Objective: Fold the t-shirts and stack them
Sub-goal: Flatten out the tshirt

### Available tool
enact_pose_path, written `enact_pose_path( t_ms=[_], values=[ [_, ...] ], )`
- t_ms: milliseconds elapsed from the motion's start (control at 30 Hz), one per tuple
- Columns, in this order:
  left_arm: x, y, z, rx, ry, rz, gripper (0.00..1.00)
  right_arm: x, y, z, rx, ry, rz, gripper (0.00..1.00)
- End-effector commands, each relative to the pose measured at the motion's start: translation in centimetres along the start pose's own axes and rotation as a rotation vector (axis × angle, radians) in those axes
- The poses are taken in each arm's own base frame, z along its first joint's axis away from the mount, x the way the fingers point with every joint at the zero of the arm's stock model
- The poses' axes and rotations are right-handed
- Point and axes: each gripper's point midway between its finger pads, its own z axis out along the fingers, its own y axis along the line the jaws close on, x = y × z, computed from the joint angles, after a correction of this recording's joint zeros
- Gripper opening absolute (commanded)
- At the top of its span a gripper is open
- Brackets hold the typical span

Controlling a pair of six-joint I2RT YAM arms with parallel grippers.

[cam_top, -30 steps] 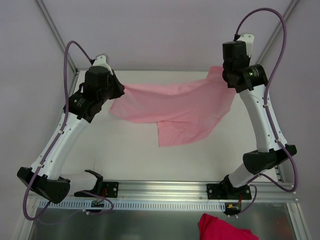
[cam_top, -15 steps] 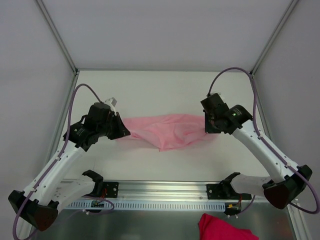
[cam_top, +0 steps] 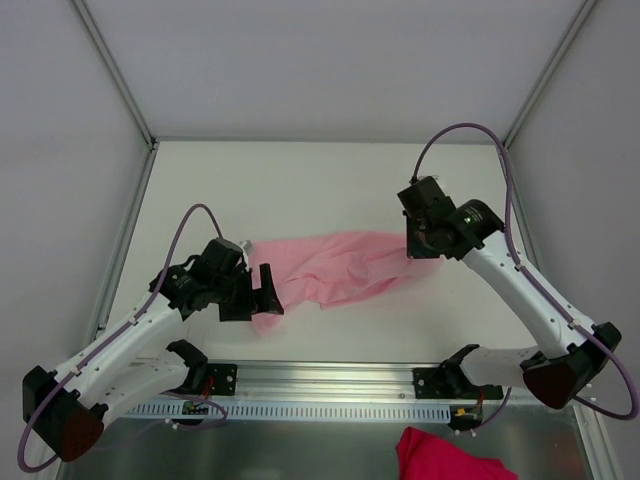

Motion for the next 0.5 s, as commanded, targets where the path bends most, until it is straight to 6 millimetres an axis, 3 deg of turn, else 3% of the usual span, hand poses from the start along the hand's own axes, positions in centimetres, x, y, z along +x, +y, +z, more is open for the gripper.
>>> enact_pose_path(
  t_ms=[0,233,300,400,467],
  values=[
    [-0.2,-0.5,-0.1,0.025,-0.008,0.013,0.92,-0.7,-0.1,-0.2,0.019,-0.015,-0.016,0.01],
    [-0.6,0.0,1.1,0.004,-0.024,0.007,0.84,-0.3,0.2,0.5,0.018,0.006,-0.026,0.01],
    [-0.8,1.1,1.1,-0.054,-0.04,-0.001,0.83,-0.1,0.3,0.6,0.018,0.012,-0.031,0.01],
    [-1.5,4.6,1.2,-0.236,-0.104,-0.033,0.77,0.2,0.3,0.7,0.018,0.016,-0.04,0.01],
    [-1.5,4.7,1.6,-0.239,-0.102,-0.043,0.75,0.3,0.3,0.6,0.017,0.017,-0.045,0.01]
  ],
)
